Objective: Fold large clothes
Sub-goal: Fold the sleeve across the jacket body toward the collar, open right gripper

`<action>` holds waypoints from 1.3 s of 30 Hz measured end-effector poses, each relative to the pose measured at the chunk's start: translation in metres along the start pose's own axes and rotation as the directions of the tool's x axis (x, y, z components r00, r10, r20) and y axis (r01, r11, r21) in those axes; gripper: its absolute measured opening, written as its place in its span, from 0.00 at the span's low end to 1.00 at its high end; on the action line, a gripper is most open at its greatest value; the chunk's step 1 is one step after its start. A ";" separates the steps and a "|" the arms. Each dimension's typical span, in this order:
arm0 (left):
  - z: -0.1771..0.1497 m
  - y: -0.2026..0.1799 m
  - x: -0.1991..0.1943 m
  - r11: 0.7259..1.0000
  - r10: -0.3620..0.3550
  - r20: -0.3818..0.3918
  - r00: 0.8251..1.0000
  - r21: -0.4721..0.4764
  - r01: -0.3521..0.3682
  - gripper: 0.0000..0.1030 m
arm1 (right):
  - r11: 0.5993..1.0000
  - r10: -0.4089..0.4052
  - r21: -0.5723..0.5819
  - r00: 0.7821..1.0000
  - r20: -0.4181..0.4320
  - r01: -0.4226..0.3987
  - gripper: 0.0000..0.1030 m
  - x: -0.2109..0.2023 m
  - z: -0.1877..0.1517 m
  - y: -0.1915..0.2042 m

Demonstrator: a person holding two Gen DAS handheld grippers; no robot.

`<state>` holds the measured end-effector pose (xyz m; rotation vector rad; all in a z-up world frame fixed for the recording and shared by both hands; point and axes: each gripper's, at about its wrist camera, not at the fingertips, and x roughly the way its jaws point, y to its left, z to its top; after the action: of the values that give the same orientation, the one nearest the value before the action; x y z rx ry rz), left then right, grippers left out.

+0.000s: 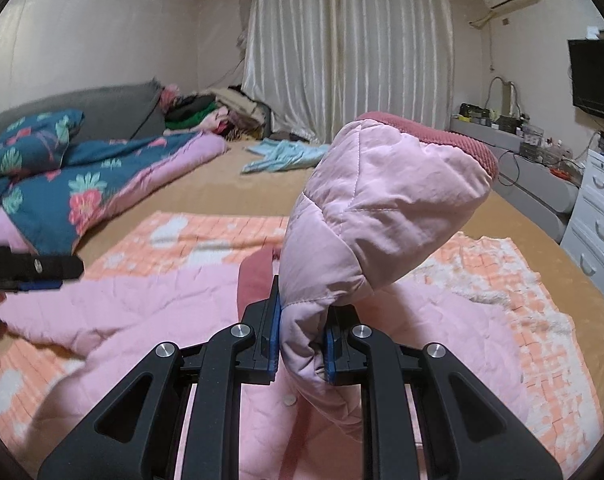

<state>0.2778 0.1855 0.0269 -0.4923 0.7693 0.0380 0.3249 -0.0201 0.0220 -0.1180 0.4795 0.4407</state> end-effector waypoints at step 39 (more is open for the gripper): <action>-0.070 0.023 0.097 0.973 -0.124 -0.260 0.958 -0.219 0.066 0.58 | 0.994 0.043 -0.086 0.966 -0.253 -0.067 0.84 0.003 -0.075 -0.041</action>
<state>0.2971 0.1610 -0.0913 -0.7447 1.0162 -0.0405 0.3137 -0.0719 -0.0455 -0.2539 0.7131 0.5055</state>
